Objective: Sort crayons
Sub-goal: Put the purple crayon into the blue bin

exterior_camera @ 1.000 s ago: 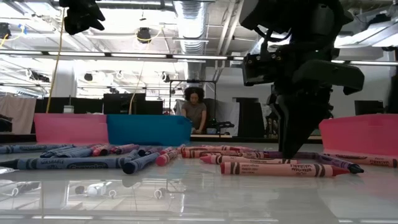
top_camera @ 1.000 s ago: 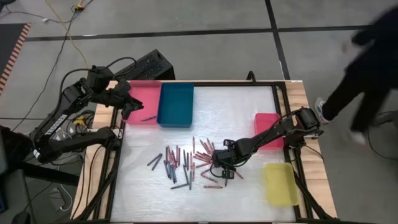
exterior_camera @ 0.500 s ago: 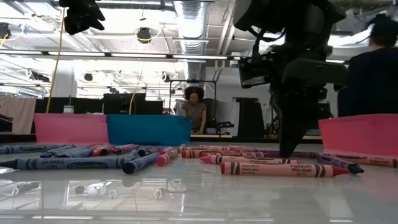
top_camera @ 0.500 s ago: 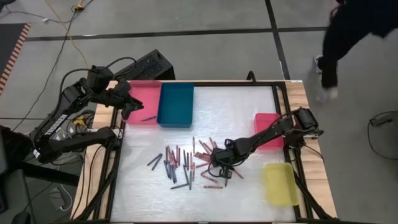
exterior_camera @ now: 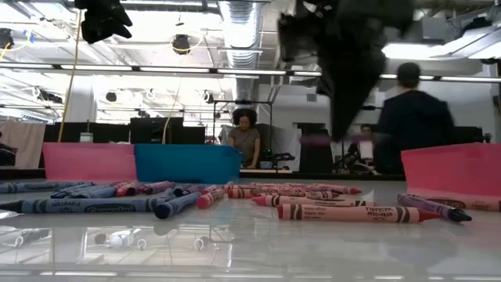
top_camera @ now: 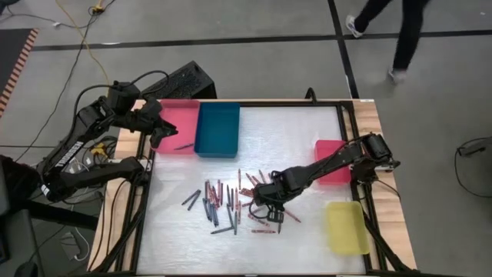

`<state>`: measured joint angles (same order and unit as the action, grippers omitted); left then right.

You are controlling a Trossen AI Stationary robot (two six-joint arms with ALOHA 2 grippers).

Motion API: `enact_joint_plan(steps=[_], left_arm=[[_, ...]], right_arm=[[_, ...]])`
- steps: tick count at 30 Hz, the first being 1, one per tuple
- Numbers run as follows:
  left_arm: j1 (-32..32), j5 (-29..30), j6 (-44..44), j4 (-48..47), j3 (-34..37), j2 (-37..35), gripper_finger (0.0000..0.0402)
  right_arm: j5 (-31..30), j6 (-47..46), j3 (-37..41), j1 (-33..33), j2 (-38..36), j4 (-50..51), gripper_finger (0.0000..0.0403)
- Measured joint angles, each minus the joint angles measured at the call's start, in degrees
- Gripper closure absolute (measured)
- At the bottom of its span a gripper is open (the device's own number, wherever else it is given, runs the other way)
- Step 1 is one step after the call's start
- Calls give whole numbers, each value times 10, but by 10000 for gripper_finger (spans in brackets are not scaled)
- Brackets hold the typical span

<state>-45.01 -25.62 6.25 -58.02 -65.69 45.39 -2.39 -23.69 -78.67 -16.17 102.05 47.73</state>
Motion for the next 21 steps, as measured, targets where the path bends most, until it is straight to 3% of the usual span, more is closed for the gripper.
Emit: enact_joint_plan(steps=[11, 21], left_arm=[[0, 56, -1, 1, 0, 0, 291], [0, 85, -2, 4, 0, 0, 291]], right_arm=[[-4, 147, -80, 114, 3, -4, 400], [9, 220, -82, 208, 4, -68, 400]])
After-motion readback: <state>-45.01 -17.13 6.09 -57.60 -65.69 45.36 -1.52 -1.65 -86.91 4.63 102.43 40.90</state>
